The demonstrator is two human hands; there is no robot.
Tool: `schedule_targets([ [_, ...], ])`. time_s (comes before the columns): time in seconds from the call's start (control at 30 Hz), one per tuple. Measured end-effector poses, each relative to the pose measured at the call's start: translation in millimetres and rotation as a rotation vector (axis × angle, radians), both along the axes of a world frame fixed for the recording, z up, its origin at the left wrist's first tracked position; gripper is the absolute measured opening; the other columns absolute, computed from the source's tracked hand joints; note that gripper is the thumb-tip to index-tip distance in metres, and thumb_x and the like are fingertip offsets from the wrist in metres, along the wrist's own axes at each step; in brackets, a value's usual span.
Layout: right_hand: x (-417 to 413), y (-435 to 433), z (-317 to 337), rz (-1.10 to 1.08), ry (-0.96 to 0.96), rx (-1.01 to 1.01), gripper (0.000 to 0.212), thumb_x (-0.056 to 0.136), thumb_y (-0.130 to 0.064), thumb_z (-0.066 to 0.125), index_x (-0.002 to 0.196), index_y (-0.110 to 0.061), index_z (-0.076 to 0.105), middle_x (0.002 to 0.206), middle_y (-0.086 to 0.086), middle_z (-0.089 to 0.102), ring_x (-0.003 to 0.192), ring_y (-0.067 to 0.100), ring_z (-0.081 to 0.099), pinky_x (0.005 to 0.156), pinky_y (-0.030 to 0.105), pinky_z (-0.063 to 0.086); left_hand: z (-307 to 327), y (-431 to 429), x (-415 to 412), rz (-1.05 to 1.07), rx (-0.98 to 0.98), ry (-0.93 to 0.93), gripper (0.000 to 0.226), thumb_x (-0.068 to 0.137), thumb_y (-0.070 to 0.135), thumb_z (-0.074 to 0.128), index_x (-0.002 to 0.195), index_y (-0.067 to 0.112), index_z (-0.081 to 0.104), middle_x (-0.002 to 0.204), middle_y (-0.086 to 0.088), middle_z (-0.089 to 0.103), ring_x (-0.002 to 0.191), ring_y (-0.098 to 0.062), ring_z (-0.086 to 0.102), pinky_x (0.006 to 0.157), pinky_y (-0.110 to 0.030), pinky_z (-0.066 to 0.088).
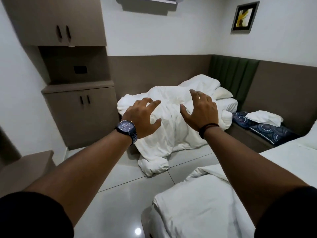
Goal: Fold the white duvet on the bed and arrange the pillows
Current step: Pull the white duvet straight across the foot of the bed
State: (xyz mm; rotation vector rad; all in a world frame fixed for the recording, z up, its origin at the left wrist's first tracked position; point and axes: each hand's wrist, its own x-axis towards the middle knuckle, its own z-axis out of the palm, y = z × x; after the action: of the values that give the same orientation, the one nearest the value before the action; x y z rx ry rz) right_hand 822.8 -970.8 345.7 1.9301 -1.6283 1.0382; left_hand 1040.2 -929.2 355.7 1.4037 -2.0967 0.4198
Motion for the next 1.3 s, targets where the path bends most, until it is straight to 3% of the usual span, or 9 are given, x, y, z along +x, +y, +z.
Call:
schedule_targets([
  [0.3,-13.8,-138.9,-74.8,-0.326,-0.032,0.076,0.062,0.082,-0.051,0.046,0.131,-0.013,0.049,0.122,0.013,0.059,0.109,0.033,0.054,0.086,0.045,0.046,-65.3,-218.5,-18.7,-0.353,0.185,-0.004,0.060,0.080,0.044,0.060,0.135,0.025,0.046,0.131,-0.008,0.051,0.113,-0.031,0.051,0.086,-0.044,0.050],
  [0.5,-51.3,-163.7,-120.7,-0.663,-0.130,0.132,0.063,0.080,-0.049,0.047,0.130,-0.011,0.051,0.118,0.014,0.060,0.104,0.035,0.056,0.080,0.043,0.048,-105.5,-311.1,-78.9,-0.680,0.292,-0.102,0.061,0.078,0.047,0.056,0.134,0.025,0.047,0.129,-0.006,0.053,0.113,-0.029,0.052,0.086,-0.039,0.049],
  [0.77,-145.2,-108.0,-164.7,-1.102,-0.205,0.209,0.064,0.080,-0.051,0.042,0.129,-0.011,0.051,0.114,0.014,0.061,0.101,0.036,0.056,0.075,0.044,0.046,-155.7,-341.4,-199.7,-0.952,0.468,-0.104,0.060,0.080,0.045,0.060,0.135,0.027,0.045,0.132,-0.003,0.050,0.118,-0.024,0.049,0.091,-0.039,0.048],
  [1.03,-198.7,-74.7,-209.3,-1.361,-0.333,0.259,0.064,0.082,-0.052,0.044,0.131,-0.011,0.051,0.117,0.014,0.062,0.105,0.034,0.057,0.077,0.043,0.048,-185.3,-349.3,-334.5,-1.142,0.605,-0.214,0.061,0.084,0.048,0.056,0.139,0.029,0.040,0.138,0.000,0.045,0.124,-0.022,0.043,0.099,-0.036,0.043],
  [1.2,-215.5,-46.0,-283.7,-1.629,-0.476,0.309,0.066,0.081,-0.053,0.040,0.128,-0.010,0.054,0.114,0.014,0.063,0.102,0.033,0.059,0.074,0.042,0.049,-250.1,-315.2,-440.8,-1.381,0.735,-0.376,0.061,0.085,0.048,0.056,0.140,0.030,0.038,0.142,0.001,0.041,0.128,-0.020,0.041,0.102,-0.035,0.040],
  [1.3,-208.5,-32.2,-340.5,-1.817,-0.661,0.359,0.064,0.080,-0.052,0.046,0.129,-0.012,0.053,0.117,0.014,0.062,0.104,0.033,0.058,0.078,0.043,0.050,-308.1,-289.7,-488.1,-1.494,0.833,-0.497,0.062,0.084,0.050,0.056,0.140,0.030,0.037,0.142,0.002,0.040,0.127,-0.020,0.041,0.101,-0.034,0.040],
])
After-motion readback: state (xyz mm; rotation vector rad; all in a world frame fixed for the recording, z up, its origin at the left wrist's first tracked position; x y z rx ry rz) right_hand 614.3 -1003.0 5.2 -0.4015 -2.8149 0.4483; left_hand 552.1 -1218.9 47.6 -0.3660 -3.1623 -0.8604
